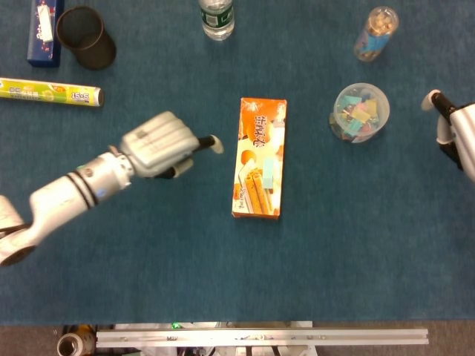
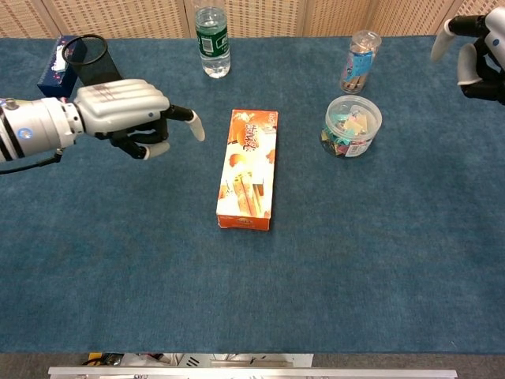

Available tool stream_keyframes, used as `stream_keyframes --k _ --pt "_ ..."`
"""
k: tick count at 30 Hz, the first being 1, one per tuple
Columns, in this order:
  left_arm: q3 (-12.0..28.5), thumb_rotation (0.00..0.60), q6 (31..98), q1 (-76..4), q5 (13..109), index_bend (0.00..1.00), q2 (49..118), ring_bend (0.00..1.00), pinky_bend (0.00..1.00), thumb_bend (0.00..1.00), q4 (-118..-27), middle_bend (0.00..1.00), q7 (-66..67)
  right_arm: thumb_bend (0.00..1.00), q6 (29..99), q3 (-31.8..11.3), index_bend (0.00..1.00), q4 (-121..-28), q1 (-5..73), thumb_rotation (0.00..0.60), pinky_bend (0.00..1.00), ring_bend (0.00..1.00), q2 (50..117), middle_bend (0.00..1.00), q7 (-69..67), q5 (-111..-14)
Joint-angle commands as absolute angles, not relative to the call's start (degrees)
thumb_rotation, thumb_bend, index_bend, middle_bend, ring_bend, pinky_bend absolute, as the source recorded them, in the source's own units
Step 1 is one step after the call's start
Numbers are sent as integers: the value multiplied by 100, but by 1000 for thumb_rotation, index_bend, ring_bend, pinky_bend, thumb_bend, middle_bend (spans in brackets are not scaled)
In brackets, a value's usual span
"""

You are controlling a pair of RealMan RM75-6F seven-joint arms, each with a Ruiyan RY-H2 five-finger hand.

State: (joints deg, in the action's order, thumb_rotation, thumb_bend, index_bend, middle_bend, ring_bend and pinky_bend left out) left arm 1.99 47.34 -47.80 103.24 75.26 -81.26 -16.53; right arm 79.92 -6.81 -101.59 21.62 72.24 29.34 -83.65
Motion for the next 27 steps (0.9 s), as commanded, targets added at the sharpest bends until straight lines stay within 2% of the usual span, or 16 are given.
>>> stream_keyframes --k 1,11,27 --pt "224 600 4478 -4976 10140 275 7731 1000 969 691 -8079 1000 -1470 755 7974 -705 463 -10112 2163 600 1000 965 7246 883 2937 -8336" --pt "311 600 3973 -5449 9696 234 8100 1000 969 700 -8124 1000 -1229 755 7916 -827 464 -9955 2196 600 1000 975 7318 883 2972 -8219" --pt "353 600 3406 -5956 9115 231 8460 1000 969 700 -7952 1000 -609 755 7976 -934 463 -9922 2156 600 1000 984 7284 883 2997 -8115"
